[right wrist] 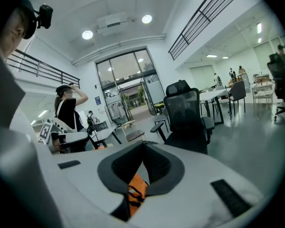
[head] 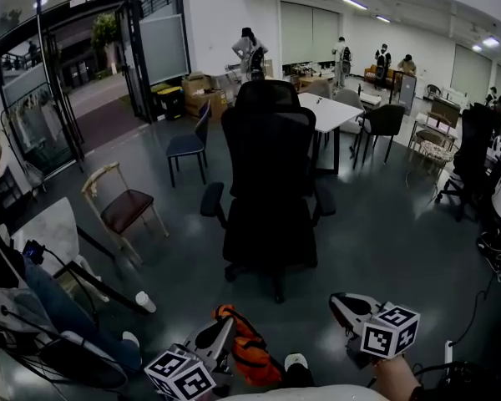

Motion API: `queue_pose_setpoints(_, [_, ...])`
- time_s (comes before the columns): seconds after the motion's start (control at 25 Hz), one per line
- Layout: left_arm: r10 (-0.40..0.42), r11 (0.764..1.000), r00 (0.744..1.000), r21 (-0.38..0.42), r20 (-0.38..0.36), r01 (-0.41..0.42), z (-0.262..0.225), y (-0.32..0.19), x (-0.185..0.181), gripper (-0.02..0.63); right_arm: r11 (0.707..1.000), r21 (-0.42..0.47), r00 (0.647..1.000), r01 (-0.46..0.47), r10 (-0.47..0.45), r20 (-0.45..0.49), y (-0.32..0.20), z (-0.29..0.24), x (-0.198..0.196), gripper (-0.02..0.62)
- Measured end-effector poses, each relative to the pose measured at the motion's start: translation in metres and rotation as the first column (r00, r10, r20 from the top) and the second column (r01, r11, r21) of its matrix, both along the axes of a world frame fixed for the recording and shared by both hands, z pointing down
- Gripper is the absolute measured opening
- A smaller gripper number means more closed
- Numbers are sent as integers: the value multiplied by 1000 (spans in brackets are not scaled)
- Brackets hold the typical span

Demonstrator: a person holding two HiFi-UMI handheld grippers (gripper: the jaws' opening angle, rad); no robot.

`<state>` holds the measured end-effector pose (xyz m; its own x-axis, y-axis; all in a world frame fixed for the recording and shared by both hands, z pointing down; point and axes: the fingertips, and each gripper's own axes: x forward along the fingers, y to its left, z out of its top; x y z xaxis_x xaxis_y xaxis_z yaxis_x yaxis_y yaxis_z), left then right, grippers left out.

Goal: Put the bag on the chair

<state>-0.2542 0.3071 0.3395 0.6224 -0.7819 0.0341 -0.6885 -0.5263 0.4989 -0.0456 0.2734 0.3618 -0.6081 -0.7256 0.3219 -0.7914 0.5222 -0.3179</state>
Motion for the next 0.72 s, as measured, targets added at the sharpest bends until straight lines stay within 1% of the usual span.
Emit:
queue_pose_setpoints(0.32, [-49, 998, 999, 26, -3, 50, -21, -74, 14, -2, 999, 44, 1000, 18, -18, 13, -81, -24, 24, 6])
queue_pose_setpoints(0.44, [-51, 998, 999, 29, 10, 51, -23, -96, 23, -2, 998, 57, 999, 27, -28, 17, -106, -28, 33, 6])
queue_pose_setpoints(0.56, [-54, 998, 998, 22, 15, 54, -21, -118, 31, -2, 998, 50, 999, 39, -40, 31, -130, -25, 42, 6])
queue_pose_setpoints(0.72, [-77, 997, 997, 5, -16, 77, -19, -146, 37, -2, 998, 21, 998, 55, -56, 39, -155, -15, 50, 6])
